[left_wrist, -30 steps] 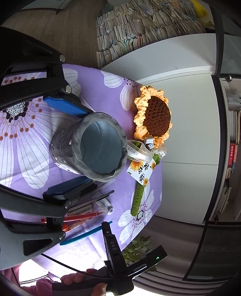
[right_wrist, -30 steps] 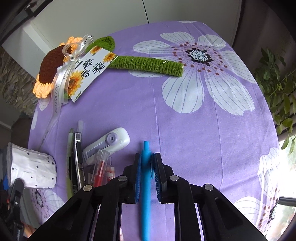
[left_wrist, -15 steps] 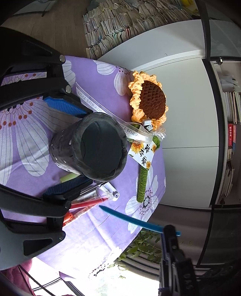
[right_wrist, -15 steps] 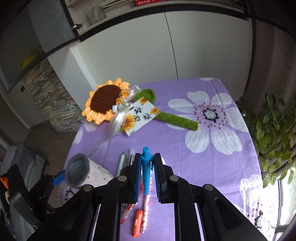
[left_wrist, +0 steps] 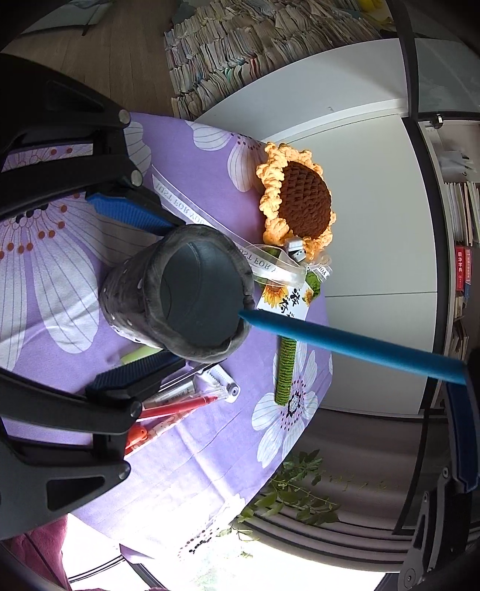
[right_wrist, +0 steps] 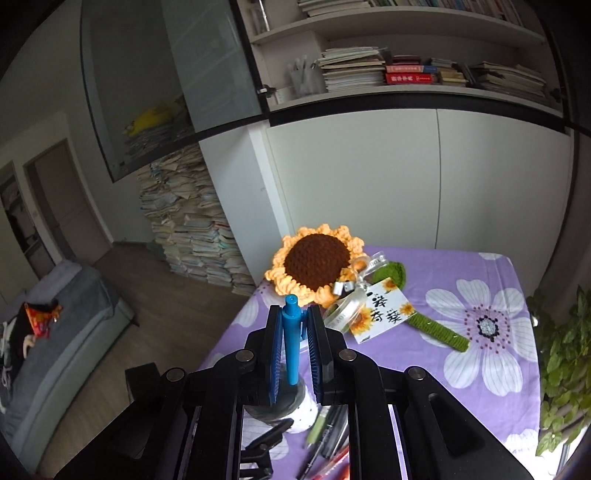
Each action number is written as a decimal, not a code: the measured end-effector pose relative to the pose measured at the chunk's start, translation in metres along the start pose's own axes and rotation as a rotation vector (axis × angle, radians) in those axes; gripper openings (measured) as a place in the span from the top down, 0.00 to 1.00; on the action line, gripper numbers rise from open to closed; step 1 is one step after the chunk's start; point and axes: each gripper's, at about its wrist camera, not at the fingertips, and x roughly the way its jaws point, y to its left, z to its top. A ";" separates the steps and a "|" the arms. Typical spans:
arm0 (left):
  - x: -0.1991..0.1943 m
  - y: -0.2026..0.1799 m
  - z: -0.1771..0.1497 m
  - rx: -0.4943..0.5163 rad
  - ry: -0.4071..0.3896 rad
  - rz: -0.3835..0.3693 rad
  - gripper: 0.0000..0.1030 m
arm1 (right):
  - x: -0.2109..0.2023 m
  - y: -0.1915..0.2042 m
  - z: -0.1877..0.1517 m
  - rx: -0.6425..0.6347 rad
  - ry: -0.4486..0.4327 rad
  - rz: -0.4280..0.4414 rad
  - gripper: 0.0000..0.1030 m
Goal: Organize stationery
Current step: 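Drop the blue pen into the cup held by the left gripper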
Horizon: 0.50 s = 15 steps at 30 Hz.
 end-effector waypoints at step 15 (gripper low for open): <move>0.002 -0.003 0.001 0.008 -0.006 0.013 0.38 | 0.065 -0.008 -0.044 0.010 0.224 0.005 0.86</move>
